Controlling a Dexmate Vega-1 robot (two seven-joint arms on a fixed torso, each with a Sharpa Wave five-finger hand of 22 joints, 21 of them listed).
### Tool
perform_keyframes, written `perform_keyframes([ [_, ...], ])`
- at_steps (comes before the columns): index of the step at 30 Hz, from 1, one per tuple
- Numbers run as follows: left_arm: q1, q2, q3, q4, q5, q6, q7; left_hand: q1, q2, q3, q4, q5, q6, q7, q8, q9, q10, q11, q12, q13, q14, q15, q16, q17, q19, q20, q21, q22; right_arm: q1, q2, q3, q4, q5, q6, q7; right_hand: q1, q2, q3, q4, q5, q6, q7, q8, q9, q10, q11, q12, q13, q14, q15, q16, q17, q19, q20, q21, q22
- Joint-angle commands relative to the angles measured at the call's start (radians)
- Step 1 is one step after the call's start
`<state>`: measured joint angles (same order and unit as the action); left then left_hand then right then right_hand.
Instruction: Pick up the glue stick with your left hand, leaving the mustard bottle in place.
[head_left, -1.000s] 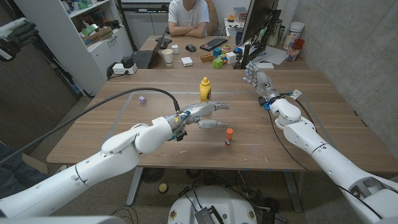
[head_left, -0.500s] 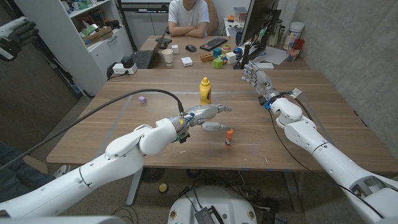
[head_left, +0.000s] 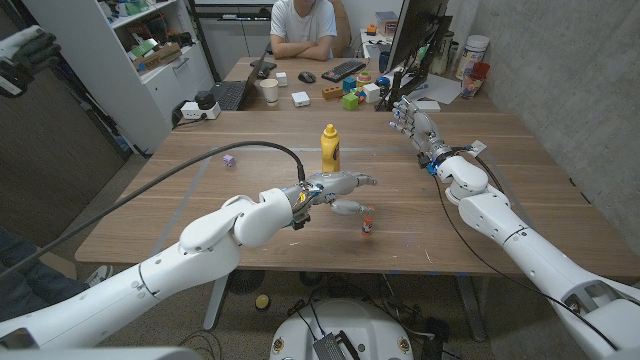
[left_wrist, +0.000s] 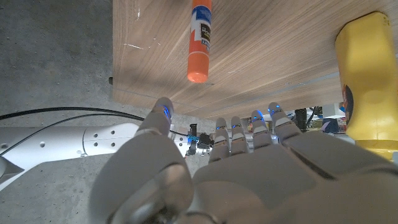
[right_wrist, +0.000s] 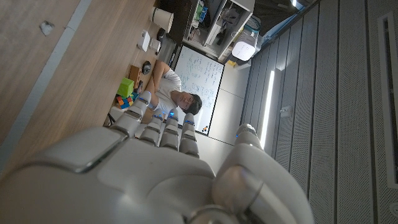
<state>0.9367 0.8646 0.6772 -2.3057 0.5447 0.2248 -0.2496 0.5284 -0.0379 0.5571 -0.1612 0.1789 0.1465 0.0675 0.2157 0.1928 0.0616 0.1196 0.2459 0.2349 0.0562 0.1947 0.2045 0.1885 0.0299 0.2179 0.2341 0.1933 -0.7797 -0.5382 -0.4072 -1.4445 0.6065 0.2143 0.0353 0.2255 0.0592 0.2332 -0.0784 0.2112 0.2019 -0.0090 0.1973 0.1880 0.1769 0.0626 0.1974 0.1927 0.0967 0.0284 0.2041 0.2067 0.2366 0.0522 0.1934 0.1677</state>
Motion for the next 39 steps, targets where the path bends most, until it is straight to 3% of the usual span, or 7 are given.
perform_keyframes([
  [1,-0.024,-0.014,0.019,0.006,0.081,0.023,-0.089,0.013,0.0,-0.004,-0.002,0.005,-0.005,0.001,-0.004,0.004,-0.001,0.005,0.002,0.005,0.007,0.007,0.003,0.002,0.01,0.002,0.005,0.003,0.007,0.007,0.001,0.011,-0.001,0.013,0.005,-0.007,0.003,-0.003,-0.001,0.005,0.009,0.001,0.004,0.003,0.006,0.0,0.008,0.006,0.01,0.003,0.01,0.004,0.005,0.0,0.003,0.003],
  [39,-0.069,-0.054,0.069,0.051,0.151,-0.011,-0.191,0.023,-0.003,-0.012,-0.001,0.005,-0.006,-0.004,-0.004,0.004,-0.004,0.004,0.002,0.007,0.011,0.008,0.001,0.002,0.04,0.003,0.007,0.001,0.006,0.015,-0.004,0.029,0.002,0.032,0.024,-0.011,0.004,-0.003,-0.004,0.007,0.014,0.002,0.004,0.003,0.007,-0.001,0.007,0.006,0.013,0.005,0.009,0.004,0.008,0.009,0.001,0.003],
])
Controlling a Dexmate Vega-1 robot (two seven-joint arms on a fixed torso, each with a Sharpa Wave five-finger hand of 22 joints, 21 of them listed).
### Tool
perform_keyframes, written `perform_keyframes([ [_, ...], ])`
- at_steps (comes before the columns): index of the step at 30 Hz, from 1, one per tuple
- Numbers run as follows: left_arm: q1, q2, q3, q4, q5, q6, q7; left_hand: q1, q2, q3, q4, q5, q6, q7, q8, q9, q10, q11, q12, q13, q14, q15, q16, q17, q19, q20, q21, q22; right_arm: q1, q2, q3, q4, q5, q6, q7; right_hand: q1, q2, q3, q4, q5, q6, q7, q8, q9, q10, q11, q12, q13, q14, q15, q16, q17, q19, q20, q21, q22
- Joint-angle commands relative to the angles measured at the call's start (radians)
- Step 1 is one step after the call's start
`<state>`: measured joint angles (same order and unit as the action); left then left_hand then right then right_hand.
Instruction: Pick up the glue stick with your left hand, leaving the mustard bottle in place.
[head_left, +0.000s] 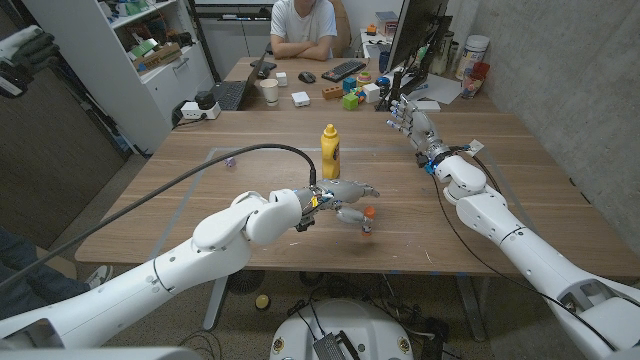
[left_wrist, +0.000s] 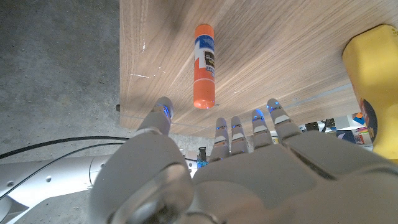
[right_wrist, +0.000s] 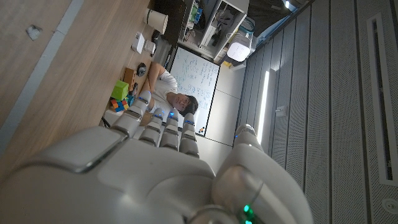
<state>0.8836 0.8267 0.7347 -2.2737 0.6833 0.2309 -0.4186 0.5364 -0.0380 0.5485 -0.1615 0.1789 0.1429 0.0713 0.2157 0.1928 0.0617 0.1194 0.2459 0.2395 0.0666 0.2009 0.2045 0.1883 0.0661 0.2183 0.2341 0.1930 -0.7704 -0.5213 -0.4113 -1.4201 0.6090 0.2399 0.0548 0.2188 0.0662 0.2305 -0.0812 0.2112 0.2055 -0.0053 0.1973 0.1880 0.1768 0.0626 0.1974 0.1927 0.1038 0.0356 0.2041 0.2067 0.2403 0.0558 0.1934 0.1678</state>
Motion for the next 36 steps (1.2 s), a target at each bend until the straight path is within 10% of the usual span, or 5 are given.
perform_keyframes([
  [1,-0.018,-0.019,0.012,0.021,0.013,-0.018,-0.023,0.015,-0.003,-0.004,-0.001,0.005,-0.003,-0.008,-0.004,0.004,-0.005,0.003,0.002,0.002,0.001,0.003,0.001,0.002,0.004,0.003,0.007,0.001,-0.004,-0.003,0.001,0.005,0.0,0.007,0.005,-0.004,-0.003,-0.001,-0.001,0.007,0.011,-0.002,0.004,0.003,0.008,0.0,0.007,0.006,0.005,-0.002,0.009,0.004,0.004,0.005,0.001,0.003],
  [36,-0.108,-0.089,0.072,0.145,-0.009,-0.027,-0.055,0.026,-0.004,-0.012,0.0,0.006,0.017,-0.014,0.003,0.005,0.013,-0.006,0.01,0.004,0.035,0.0,0.011,0.003,0.013,0.003,0.0,-0.001,0.046,0.035,-0.007,0.121,-0.006,0.056,0.04,-0.006,-0.002,-0.001,-0.004,0.008,0.021,-0.006,0.006,0.004,0.01,-0.006,0.007,0.006,0.015,-0.005,0.011,0.004,0.007,0.021,0.001,0.003],
])
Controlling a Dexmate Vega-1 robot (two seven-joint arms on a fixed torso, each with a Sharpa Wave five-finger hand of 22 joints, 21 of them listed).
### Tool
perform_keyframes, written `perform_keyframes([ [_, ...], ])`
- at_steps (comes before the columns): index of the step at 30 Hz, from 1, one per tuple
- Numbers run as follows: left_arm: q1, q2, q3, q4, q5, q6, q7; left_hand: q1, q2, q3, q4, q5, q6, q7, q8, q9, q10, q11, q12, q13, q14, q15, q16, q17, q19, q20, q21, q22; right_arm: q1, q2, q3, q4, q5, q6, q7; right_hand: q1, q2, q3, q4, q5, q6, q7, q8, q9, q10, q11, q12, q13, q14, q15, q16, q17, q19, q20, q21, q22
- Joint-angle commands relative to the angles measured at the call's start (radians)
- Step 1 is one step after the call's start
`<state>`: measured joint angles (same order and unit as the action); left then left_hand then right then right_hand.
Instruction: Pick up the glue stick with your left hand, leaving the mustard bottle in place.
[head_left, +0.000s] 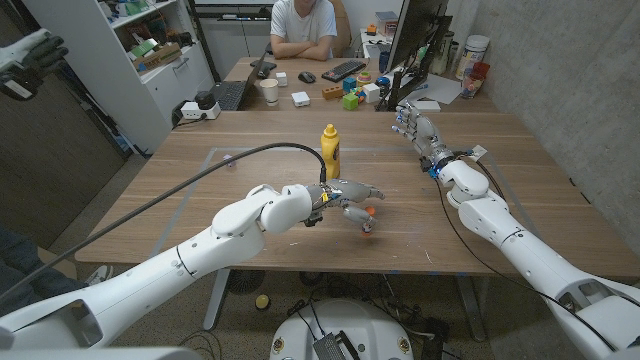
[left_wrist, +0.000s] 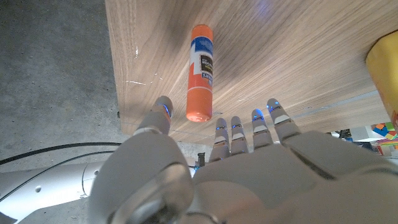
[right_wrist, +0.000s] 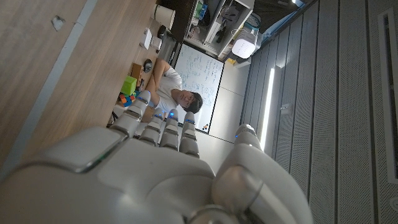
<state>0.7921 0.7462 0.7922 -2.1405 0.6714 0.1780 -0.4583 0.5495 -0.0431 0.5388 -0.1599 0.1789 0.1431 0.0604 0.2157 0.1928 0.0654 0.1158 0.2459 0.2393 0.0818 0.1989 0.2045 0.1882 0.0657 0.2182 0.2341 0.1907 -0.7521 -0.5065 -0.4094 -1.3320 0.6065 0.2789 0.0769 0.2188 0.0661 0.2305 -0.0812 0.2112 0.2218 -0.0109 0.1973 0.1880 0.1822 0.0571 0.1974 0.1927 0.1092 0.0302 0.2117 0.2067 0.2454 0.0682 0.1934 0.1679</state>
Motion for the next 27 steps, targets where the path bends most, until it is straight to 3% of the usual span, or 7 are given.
perform_keyframes([
  [1,-0.017,-0.01,0.016,0.012,0.003,0.03,-0.018,0.014,0.001,-0.003,-0.002,0.006,0.019,-0.003,0.003,0.005,0.014,-0.003,0.012,0.004,0.025,0.003,0.013,0.003,0.017,0.003,0.001,0.002,0.028,0.021,-0.009,0.035,-0.004,0.019,0.017,-0.007,-0.002,-0.001,-0.004,0.008,0.005,0.0,0.006,0.004,0.005,-0.002,0.007,0.006,0.01,0.001,0.003,0.004,0.002,0.01,0.001,0.003],
  [7,-0.025,-0.023,0.025,0.014,0.003,0.062,-0.036,0.027,0.003,-0.008,-0.003,0.007,0.03,-0.006,0.007,0.005,0.039,-0.011,0.024,0.007,0.073,-0.008,0.028,0.005,0.074,0.002,0.021,0.01,0.031,0.024,-0.008,0.041,-0.004,0.022,0.017,-0.007,-0.002,-0.001,-0.004,0.009,0.006,-0.001,0.006,0.004,0.005,-0.003,0.006,0.006,0.01,0.002,0.003,0.004,0.003,0.01,0.001,0.003],
  [12,-0.019,-0.031,0.021,0.016,-0.024,0.08,-0.025,0.097,0.017,-0.019,-0.01,0.008,0.07,-0.019,0.019,0.007,0.091,-0.026,0.049,0.022,0.172,-0.044,0.059,0.02,0.305,0.0,0.108,0.025,0.026,0.021,-0.003,0.041,-0.001,0.028,0.017,-0.007,-0.002,0.0,-0.005,0.009,0.007,-0.001,0.006,0.004,0.007,-0.006,0.007,0.006,0.01,0.001,0.003,0.004,0.003,0.012,0.0,0.003],
  [17,0.032,-0.037,-0.014,0.01,-0.083,0.096,0.065,0.316,0.099,0.004,-0.027,0.018,0.205,-0.048,0.069,0.025,0.233,-0.066,0.123,0.061,0.347,-0.098,0.148,0.056,0.544,-0.003,0.198,0.021,0.022,0.019,0.003,0.043,0.004,0.039,0.023,-0.008,-0.002,0.0,-0.005,0.009,0.008,-0.002,0.006,0.004,0.006,-0.008,0.006,0.006,0.011,0.0,0.003,0.004,0.003,0.013,0.0,0.003],
  [20,0.059,-0.038,-0.031,0.01,-0.109,0.094,0.129,0.519,0.13,-0.006,-0.031,0.03,0.347,-0.057,0.129,0.053,0.366,-0.128,0.205,0.125,0.467,-0.151,0.247,0.114,0.705,-0.018,0.28,0.014,0.021,0.018,0.006,0.048,0.007,0.048,0.028,-0.008,-0.002,0.0,-0.005,0.009,0.011,-0.003,0.007,0.004,0.006,-0.01,0.006,0.006,0.011,0.0,0.003,0.004,0.004,0.014,0.0,0.003],
  [23,0.106,-0.045,-0.054,0.011,-0.121,0.088,0.246,0.665,0.153,0.0,-0.031,0.042,0.527,-0.038,0.217,0.089,0.534,-0.163,0.296,0.193,0.608,-0.233,0.339,0.165,0.79,-0.098,0.348,0.016,0.02,0.018,0.009,0.052,0.011,0.057,0.036,-0.009,-0.001,0.0,-0.005,0.009,0.012,-0.003,0.007,0.004,0.009,-0.014,0.007,0.006,0.011,0.001,0.003,0.005,0.003,0.015,0.0,0.003],
  [27,0.124,-0.043,-0.06,0.015,-0.135,0.067,0.312,0.761,0.144,-0.014,-0.024,0.048,0.683,-0.021,0.317,0.147,0.699,-0.202,0.402,0.299,0.826,-0.34,0.426,0.21,0.915,-0.212,0.462,0.019,0.018,0.016,0.013,0.053,0.015,0.064,0.043,-0.01,-0.001,-0.001,-0.005,0.009,0.014,-0.004,0.007,0.004,0.01,-0.014,0.008,0.006,0.013,0.001,0.004,0.005,0.004,0.017,0.0,0.003],
])
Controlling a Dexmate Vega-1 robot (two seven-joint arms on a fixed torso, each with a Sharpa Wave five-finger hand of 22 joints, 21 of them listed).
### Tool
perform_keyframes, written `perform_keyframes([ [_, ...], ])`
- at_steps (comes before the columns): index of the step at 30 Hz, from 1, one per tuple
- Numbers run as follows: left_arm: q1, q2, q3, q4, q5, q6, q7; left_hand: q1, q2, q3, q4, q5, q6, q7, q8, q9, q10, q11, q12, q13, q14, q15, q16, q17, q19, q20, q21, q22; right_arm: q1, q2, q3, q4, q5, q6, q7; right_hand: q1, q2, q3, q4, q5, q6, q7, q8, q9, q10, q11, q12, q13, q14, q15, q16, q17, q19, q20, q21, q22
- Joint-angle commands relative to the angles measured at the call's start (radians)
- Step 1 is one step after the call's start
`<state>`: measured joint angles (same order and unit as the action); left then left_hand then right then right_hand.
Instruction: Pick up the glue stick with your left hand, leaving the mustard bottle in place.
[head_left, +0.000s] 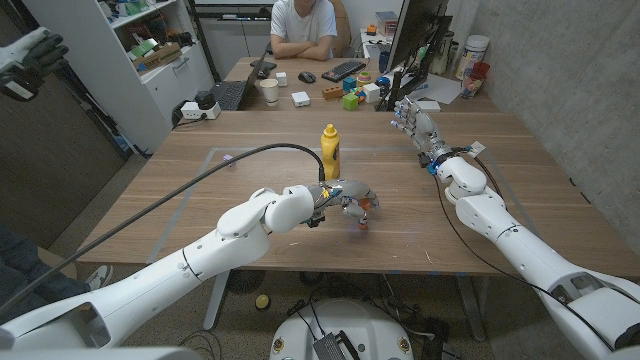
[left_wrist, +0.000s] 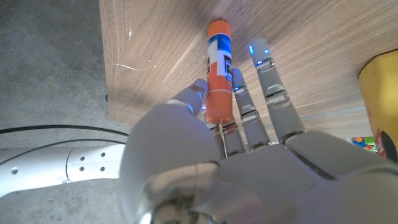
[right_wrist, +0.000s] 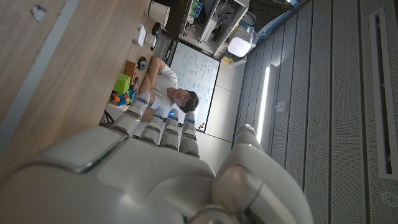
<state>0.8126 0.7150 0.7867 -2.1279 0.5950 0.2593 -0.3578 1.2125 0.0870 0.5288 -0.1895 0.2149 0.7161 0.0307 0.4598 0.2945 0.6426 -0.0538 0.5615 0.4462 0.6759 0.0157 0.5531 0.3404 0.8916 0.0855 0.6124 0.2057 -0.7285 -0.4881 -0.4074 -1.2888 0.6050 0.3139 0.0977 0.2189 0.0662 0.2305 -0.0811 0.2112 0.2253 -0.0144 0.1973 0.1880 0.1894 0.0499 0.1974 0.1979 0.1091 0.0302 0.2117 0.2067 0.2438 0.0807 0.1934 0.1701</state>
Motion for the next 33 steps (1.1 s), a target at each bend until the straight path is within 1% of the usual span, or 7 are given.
perform_keyframes([
  [1,0.104,-0.01,-0.053,0.002,-0.057,-0.016,0.218,0.103,0.015,-0.005,0.007,0.012,0.119,0.016,0.08,0.051,0.133,-0.033,0.095,0.104,0.26,-0.159,0.086,0.062,0.092,-0.086,0.093,0.004,-0.007,-0.004,0.012,0.009,0.016,0.029,0.022,-0.01,-0.001,-0.001,-0.005,0.009,0.012,-0.002,0.008,0.004,0.004,-0.005,0.008,0.001,0.013,0.001,0.004,0.005,0.005,0.005,0.0,0.001],
  [2,0.104,-0.009,-0.051,0.001,-0.058,-0.015,0.22,0.107,0.013,-0.007,0.007,0.012,0.124,0.017,0.084,0.054,0.138,-0.034,0.099,0.113,0.279,-0.161,0.093,0.066,0.095,-0.093,0.099,0.003,-0.008,-0.004,0.013,0.008,0.019,0.03,0.023,-0.01,-0.001,-0.001,-0.005,0.009,0.012,-0.002,0.008,0.004,0.004,-0.006,0.008,0.001,0.013,0.001,0.004,0.005,0.005,0.005,0.0,0.001],
  [5,0.101,-0.008,-0.043,-0.005,-0.052,-0.004,0.222,0.114,0.008,-0.011,0.007,0.013,0.143,0.021,0.091,0.052,0.15,-0.03,0.109,0.131,0.301,-0.164,0.1,0.072,0.096,-0.096,0.11,0.001,-0.012,-0.008,0.016,0.005,0.022,0.029,0.024,-0.011,-0.002,-0.001,-0.005,0.009,0.013,-0.003,0.008,0.004,0.004,-0.005,0.008,0.001,0.014,0.002,0.004,0.005,0.006,0.005,0.0,0.001],
  [12,0.081,-0.009,-0.02,-0.011,-0.039,0.026,0.197,0.118,0.002,-0.015,0.01,0.015,0.151,0.022,0.093,0.047,0.155,-0.031,0.115,0.151,0.302,-0.166,0.098,0.08,0.094,-0.096,0.121,-0.002,-0.014,-0.012,0.017,0.002,0.024,0.022,0.023,-0.012,-0.002,-0.001,-0.005,0.01,0.014,-0.001,0.008,0.004,0.006,-0.006,0.008,0.001,0.015,0.004,0.004,0.005,0.007,0.007,0.0,0.001],
  [25,0.064,-0.005,0.003,-0.018,-0.024,0.06,0.178,0.118,-0.002,-0.02,0.015,0.018,0.158,0.02,0.092,0.04,0.159,-0.036,0.121,0.183,0.299,-0.161,0.089,0.09,0.075,-0.082,0.134,-0.007,-0.006,-0.009,0.013,0.01,0.023,0.019,0.028,-0.012,-0.002,-0.001,-0.007,0.01,0.015,-0.002,0.007,0.004,0.007,-0.003,0.008,0.002,0.014,0.003,0.004,0.006,0.01,0.005,0.001,0.001],
  [28,0.062,-0.002,0.009,-0.024,-0.015,0.068,0.175,0.118,-0.007,-0.021,0.014,0.02,0.163,0.02,0.093,0.038,0.164,-0.033,0.122,0.189,0.287,-0.162,0.081,0.091,0.061,-0.073,0.135,-0.008,-0.006,-0.01,0.012,0.007,0.02,0.015,0.025,-0.012,-0.002,-0.001,-0.007,0.01,0.016,-0.001,0.007,0.004,0.007,-0.003,0.008,0.002,0.016,0.003,0.004,0.006,0.01,0.005,0.001,0.001],
  [33,0.056,0.002,0.014,-0.032,-0.009,0.074,0.16,0.115,-0.008,-0.022,0.016,0.021,0.165,0.02,0.093,0.035,0.178,-0.028,0.122,0.192,0.282,-0.158,0.074,0.094,0.051,-0.068,0.139,-0.01,-0.004,-0.011,0.009,0.004,0.015,0.011,0.02,-0.012,-0.002,-0.001,-0.008,0.011,0.015,-0.001,0.007,0.004,0.006,0.0,0.007,0.002,0.016,0.003,0.004,0.006,0.011,0.003,0.001,0.001],
])
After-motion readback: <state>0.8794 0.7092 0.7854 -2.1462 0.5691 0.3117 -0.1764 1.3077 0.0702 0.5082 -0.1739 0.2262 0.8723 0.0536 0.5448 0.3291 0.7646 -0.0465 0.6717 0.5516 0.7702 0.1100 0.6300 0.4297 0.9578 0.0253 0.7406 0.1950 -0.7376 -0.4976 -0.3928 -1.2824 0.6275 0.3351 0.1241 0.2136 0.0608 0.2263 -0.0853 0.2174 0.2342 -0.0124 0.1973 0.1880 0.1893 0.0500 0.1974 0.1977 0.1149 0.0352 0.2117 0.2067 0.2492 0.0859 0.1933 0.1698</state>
